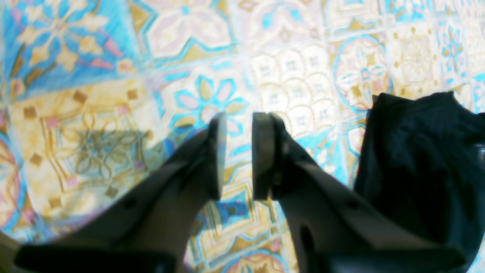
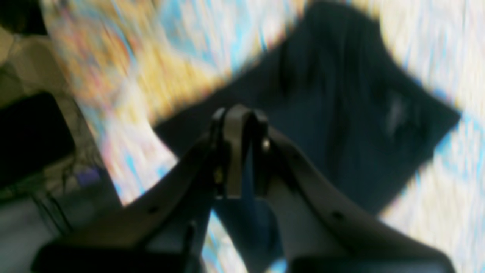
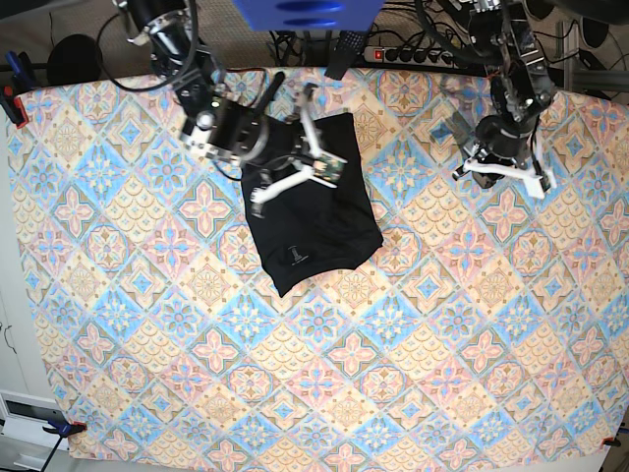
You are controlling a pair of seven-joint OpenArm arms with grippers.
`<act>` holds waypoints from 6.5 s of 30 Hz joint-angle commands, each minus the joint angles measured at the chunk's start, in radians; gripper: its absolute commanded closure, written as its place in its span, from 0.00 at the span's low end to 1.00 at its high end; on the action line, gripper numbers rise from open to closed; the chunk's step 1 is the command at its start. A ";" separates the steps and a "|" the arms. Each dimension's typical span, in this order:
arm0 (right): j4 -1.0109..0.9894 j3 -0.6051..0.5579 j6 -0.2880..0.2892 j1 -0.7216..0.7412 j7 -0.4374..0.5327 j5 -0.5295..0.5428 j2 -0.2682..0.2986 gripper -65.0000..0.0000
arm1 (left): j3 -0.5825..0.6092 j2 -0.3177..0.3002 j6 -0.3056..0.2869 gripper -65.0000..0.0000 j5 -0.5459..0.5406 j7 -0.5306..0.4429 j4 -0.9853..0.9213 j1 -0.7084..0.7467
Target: Fold the T-shirt properly
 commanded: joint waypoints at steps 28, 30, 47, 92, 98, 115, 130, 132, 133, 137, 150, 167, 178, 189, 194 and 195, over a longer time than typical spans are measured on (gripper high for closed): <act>-0.677 -0.014 0.002 0.245 0.308 0.010 -0.132 0.93 | 0.001 -0.010 -0.003 0.83 -0.131 -0.014 0.020 0.032; -0.708 -0.014 0.002 0.245 0.317 0.010 -0.148 0.93 | 0.001 -0.010 -0.003 0.83 -0.131 -0.014 0.020 0.032; -0.926 0.083 0.002 0.247 0.414 0.010 -0.111 0.93 | 0.002 -0.007 -0.004 0.83 -0.131 -0.012 0.020 0.032; -0.317 0.462 0.002 0.241 0.223 0.010 0.161 0.93 | 0.045 -0.003 -0.004 0.83 -0.131 -0.012 0.020 0.028; -0.536 0.571 0.002 0.319 0.263 0.010 0.162 0.93 | 0.047 -0.003 -0.004 0.83 -0.131 -0.012 0.020 0.031; -0.917 0.571 0.002 0.445 0.384 0.009 0.093 0.93 | 0.047 -0.003 -0.004 0.83 -0.131 -0.012 0.020 0.046; -0.716 0.580 0.002 0.443 0.338 0.010 0.063 0.93 | 0.047 -0.010 -0.004 0.83 -0.216 -0.012 0.022 0.092; -0.610 0.594 0.002 0.389 0.286 0.010 0.078 0.93 | 0.047 -0.010 -0.006 0.83 -0.216 -0.012 0.028 0.100; -0.544 0.617 0.002 0.356 0.262 0.010 0.086 0.93 | 0.047 -0.010 -0.006 0.83 -0.216 -0.012 0.035 0.103; -0.287 0.717 0.002 0.230 0.139 0.010 0.090 0.93 | 0.047 -0.011 -0.006 0.83 -0.214 -0.012 0.126 0.144; -0.070 0.996 0.002 -0.191 0.087 0.010 0.090 0.93 | 0.041 -0.142 -0.007 0.83 -0.247 -0.015 0.190 0.377; -0.160 1.191 0.002 -0.674 0.091 0.010 0.086 0.93 | 0.047 -0.240 -0.007 0.95 -0.283 -0.017 0.163 0.700; -0.689 1.068 0.002 -0.600 0.318 0.006 0.092 0.93 | 0.301 -0.244 -0.007 0.96 -0.012 -0.290 -0.373 0.555; -1.263 0.988 0.002 -0.370 0.599 -0.054 0.116 0.93 | 0.581 -0.235 -0.006 0.95 0.079 -0.673 -1.039 0.265; -1.469 0.975 0.002 -0.275 0.727 -0.117 0.116 0.93 | 0.699 -0.212 -0.006 0.95 0.082 -0.825 -1.281 0.133; -1.503 0.975 0.002 -0.263 0.756 -0.117 0.116 0.93 | 0.716 -0.201 -0.006 0.95 0.082 -0.854 -1.329 0.106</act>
